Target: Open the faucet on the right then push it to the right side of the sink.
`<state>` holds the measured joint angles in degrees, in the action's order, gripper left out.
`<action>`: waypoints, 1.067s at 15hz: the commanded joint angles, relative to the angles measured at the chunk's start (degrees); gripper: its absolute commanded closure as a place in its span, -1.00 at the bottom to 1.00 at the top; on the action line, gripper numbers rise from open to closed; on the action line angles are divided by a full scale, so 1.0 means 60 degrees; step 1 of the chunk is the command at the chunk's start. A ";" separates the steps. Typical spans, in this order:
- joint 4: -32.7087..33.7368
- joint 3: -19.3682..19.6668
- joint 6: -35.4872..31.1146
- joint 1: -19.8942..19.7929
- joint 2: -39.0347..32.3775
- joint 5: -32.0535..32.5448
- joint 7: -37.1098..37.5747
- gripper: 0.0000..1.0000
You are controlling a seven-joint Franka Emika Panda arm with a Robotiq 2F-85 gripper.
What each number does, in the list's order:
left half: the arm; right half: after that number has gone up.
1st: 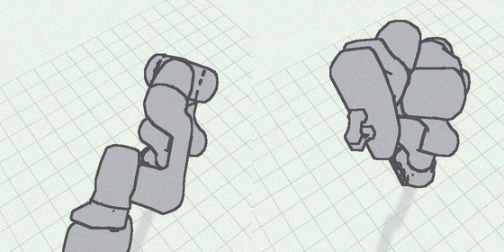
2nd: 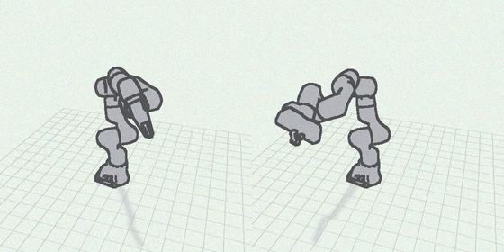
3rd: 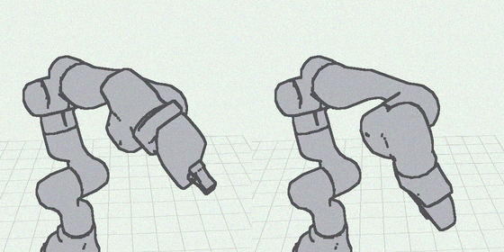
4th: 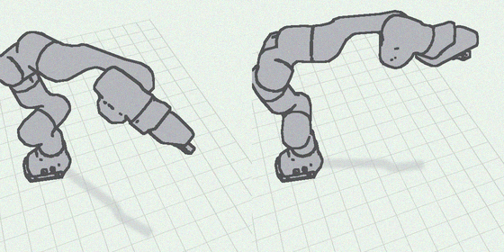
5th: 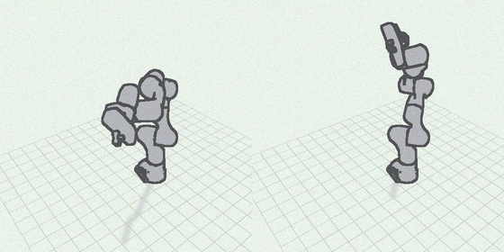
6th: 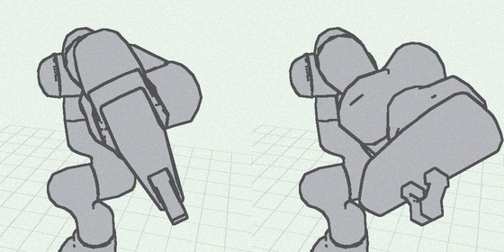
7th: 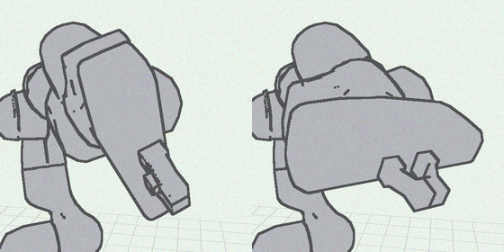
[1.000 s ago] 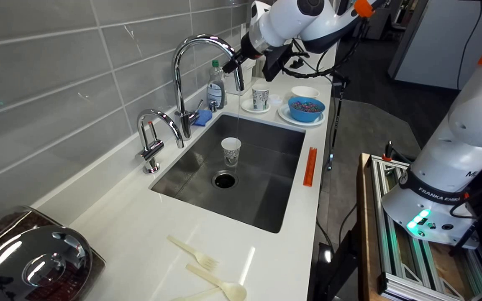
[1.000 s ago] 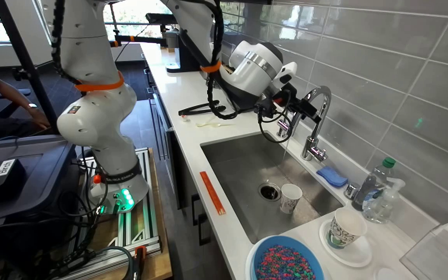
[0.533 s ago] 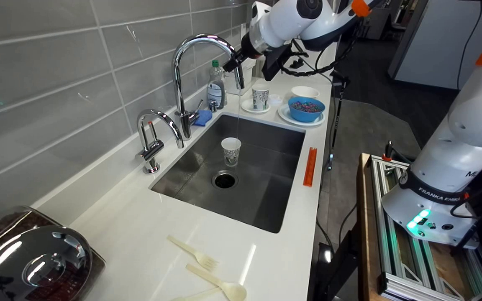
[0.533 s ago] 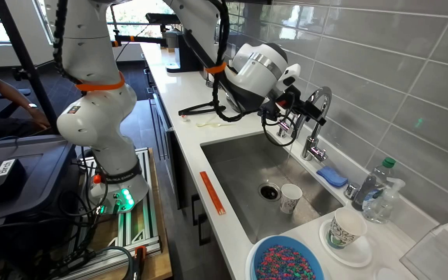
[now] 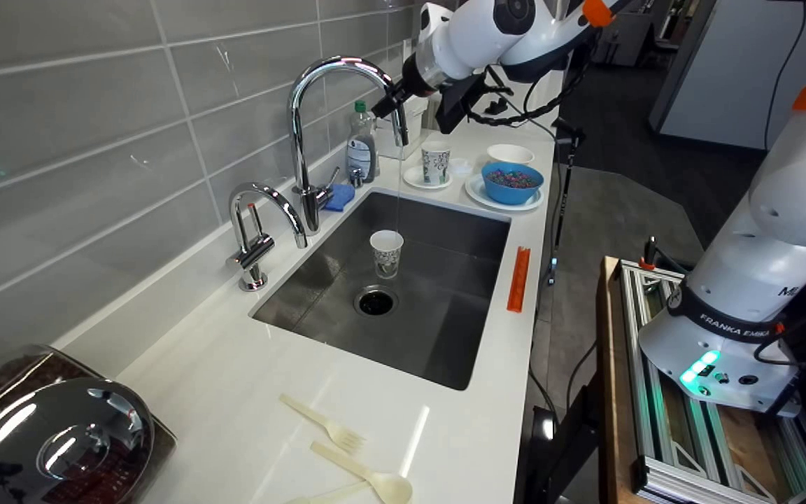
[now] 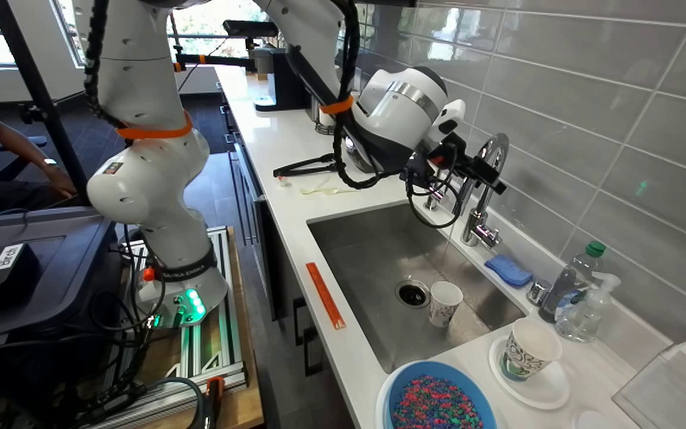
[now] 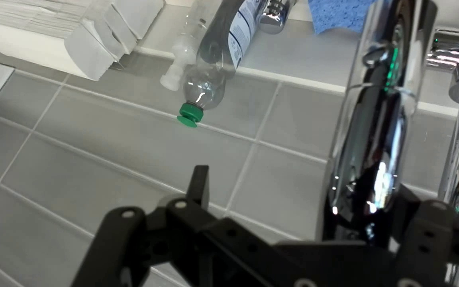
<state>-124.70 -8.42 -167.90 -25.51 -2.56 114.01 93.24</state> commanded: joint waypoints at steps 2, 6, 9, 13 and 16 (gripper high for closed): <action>0.0359 -0.0014 -0.0118 -0.0026 -0.0350 0.0650 0.0750 -1.00; 0.0262 -0.0009 -0.0234 -0.0031 -0.0199 0.0534 0.0732 -1.00; 0.0046 0.0041 -0.0409 -0.0060 -0.0034 0.0092 0.0316 -1.00; -0.0386 0.0192 -0.1246 -0.0131 0.0213 -0.0776 -0.0498 -1.00; -0.1277 0.0395 -0.1531 -0.0188 0.0479 -0.2391 -0.2066 -1.00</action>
<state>-126.41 -7.17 -174.80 -25.87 -2.42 107.68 88.88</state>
